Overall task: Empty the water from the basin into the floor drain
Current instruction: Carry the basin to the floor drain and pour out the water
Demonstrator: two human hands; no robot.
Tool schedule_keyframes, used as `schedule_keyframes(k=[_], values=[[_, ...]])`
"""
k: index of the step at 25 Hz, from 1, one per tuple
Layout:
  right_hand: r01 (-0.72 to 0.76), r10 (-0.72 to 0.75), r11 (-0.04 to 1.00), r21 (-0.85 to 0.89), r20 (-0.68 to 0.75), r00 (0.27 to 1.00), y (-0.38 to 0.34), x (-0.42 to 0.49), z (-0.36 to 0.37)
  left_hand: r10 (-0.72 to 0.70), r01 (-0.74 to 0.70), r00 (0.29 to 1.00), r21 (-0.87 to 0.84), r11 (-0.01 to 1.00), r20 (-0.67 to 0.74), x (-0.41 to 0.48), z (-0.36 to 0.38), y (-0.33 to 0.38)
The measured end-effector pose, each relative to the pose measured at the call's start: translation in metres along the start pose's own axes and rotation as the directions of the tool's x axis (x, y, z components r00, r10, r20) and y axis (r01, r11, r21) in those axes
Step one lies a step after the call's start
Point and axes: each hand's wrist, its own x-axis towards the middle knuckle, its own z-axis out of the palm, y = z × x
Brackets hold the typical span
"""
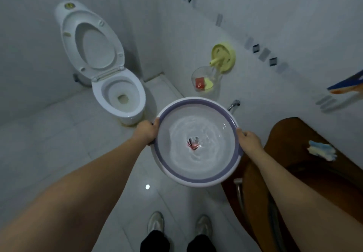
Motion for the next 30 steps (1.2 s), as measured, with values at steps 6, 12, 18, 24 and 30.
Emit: schedule_keyframes(k=[6, 12, 18, 24, 30], values=[[-0.054, 0.054, 0.998, 0.036, 0.001, 0.999, 0.029, 0.073, 0.073, -0.097, 0.098, 0.995, -0.065, 0.993, 0.020, 0.062, 0.053, -0.048], [-0.087, 0.084, 0.995, 0.045, 0.053, 0.995, 0.078, 0.153, 0.170, -0.166, 0.166, 0.986, -0.083, 0.983, 0.013, 0.145, 0.130, -0.108], [-0.100, 0.098, 0.994, 0.046, 0.031, 0.995, 0.154, 0.240, 0.277, -0.173, 0.171, 0.985, -0.097, 0.980, -0.016, 0.249, 0.230, -0.167], [-0.051, 0.051, 0.999, -0.010, 0.007, 0.999, 0.223, 0.350, 0.377, -0.160, 0.153, 0.986, -0.154, 0.976, -0.038, 0.373, 0.339, -0.225], [0.008, -0.008, 1.000, -0.011, -0.060, 0.998, 0.288, 0.451, 0.442, 0.007, -0.014, 0.999, -0.193, 0.981, -0.037, 0.469, 0.426, -0.250]])
